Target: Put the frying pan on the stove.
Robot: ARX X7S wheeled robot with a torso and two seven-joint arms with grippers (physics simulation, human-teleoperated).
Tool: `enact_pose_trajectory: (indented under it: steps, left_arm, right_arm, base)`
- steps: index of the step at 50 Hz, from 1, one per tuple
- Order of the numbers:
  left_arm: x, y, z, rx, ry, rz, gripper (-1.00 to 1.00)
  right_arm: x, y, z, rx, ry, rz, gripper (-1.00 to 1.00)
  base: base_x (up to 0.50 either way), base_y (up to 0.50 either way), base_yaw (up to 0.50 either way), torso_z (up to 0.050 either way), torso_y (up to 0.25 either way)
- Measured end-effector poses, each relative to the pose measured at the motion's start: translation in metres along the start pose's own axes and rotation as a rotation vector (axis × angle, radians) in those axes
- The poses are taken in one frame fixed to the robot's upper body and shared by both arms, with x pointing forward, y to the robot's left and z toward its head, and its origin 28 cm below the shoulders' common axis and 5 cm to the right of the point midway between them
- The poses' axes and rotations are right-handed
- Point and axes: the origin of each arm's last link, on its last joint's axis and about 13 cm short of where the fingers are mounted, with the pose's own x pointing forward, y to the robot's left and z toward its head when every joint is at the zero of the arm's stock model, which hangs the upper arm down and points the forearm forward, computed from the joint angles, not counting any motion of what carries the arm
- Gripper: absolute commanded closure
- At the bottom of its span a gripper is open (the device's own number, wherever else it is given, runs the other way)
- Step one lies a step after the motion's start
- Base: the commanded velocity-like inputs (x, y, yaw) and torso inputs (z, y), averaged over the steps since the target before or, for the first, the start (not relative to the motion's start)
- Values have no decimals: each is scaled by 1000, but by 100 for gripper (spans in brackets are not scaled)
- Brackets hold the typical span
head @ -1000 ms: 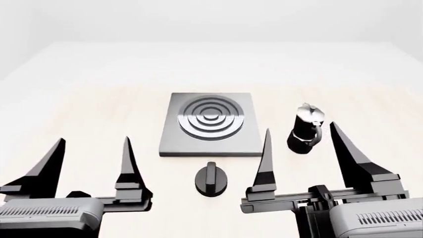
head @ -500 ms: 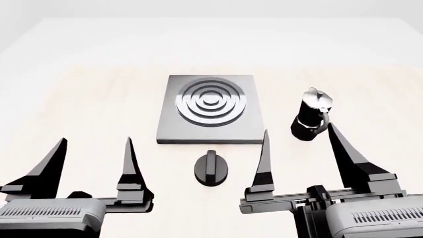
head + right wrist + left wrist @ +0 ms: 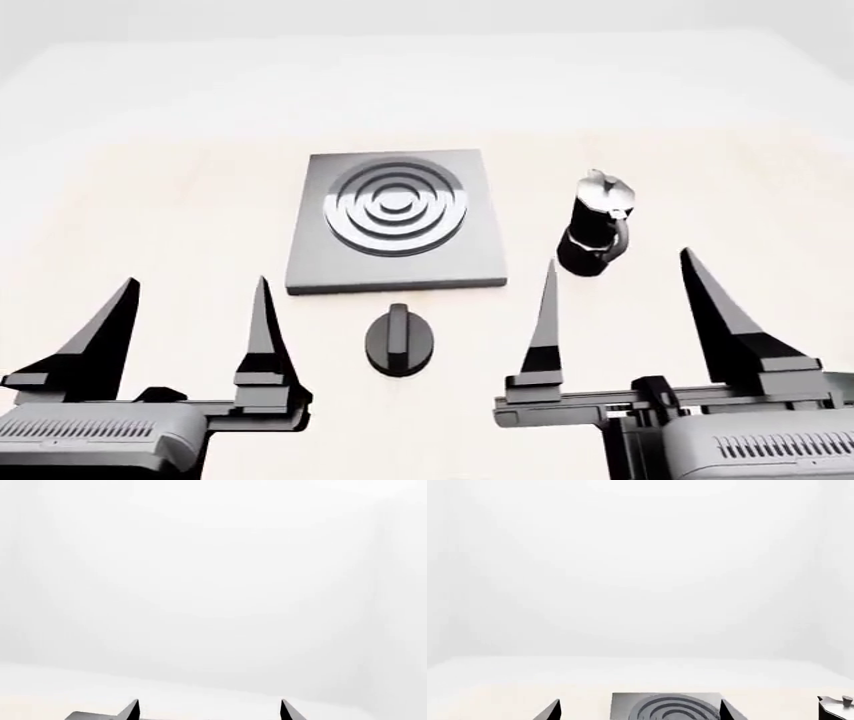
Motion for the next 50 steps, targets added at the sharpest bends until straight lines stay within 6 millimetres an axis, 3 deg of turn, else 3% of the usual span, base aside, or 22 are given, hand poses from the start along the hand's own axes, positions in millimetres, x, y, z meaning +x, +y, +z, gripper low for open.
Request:
enact_pose_trajectory:
  steps: [27,34,42,50]
  left_arm:
    - [-1,-1,0,-7,-1,-5,-100]
    - [0,-1,-1,-10,4,-4,-100]
    - [1,0,-3,-11,16,2,-100]
    - [2,1,-3,-13,27,11,-100]
  right_arm:
    - [-1,-1,0,20,-6,-7,-100]
    - [2,-1,-3,32,19,-26,-100]
    - [14,-9,-7,46,81,-104,-100]
    - [39,-20,-7,23,152,-205,-100]
  base:
    - [0,0,-500,0,0]
    - [0,0,-51,0,0]
    - [0,0,0,0,0]
    - [0,0,0,0,0]
